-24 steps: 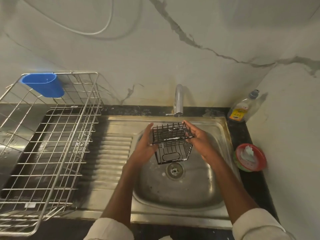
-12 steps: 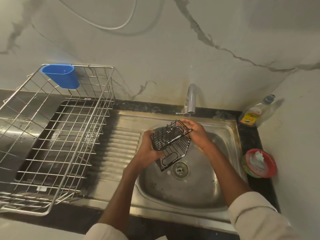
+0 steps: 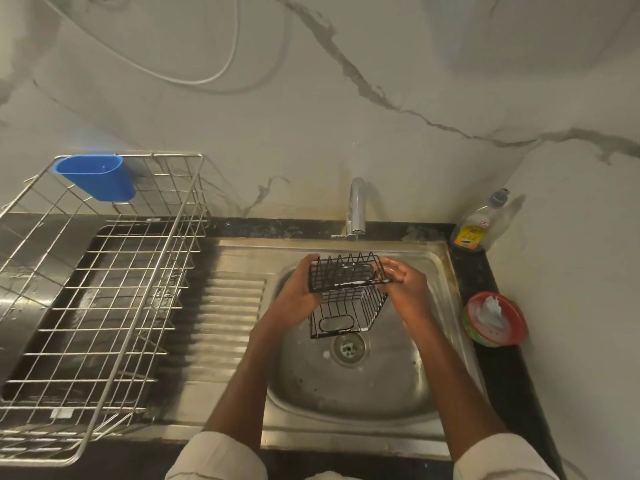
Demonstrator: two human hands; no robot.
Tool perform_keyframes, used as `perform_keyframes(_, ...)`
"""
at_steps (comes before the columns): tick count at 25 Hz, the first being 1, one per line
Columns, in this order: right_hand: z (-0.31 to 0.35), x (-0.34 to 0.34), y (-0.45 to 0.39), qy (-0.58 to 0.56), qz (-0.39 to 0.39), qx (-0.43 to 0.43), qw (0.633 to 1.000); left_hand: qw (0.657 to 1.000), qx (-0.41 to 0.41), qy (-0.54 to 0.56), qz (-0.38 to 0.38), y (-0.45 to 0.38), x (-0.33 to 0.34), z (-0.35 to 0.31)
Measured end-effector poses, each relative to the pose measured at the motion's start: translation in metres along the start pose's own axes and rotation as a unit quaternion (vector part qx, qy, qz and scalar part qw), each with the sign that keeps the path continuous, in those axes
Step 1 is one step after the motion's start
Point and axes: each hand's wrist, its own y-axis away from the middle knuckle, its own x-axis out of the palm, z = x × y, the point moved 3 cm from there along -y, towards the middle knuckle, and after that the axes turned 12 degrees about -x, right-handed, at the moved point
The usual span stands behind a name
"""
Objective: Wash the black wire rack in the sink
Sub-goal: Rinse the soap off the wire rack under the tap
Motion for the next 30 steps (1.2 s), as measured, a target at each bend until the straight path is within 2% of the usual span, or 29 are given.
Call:
perform_keyframes(9, -0.005, -0.037, 0.009, -0.003, -0.045, 0.004, 0.999, 0.998, 0.019, -0.019, 0.054, -0.014, 0.022, -0.026)
perform_keyframes(12, 0.001, -0.029, 0.010, -0.009, -0.055, 0.004, 0.998, 0.999, 0.013, -0.003, 0.046, -0.016, 0.017, -0.025)
perform_keyframes(20, 0.016, 0.009, 0.010, -0.001, -0.003, 0.010, 1.000, 0.999, -0.033, 0.036, 0.015, -0.021, -0.010, -0.001)
perform_keyframes(30, 0.011, -0.031, 0.017, 0.034, -0.054, 0.016, 0.998, 0.998, 0.001, 0.010, 0.057, -0.030, 0.021, -0.024)
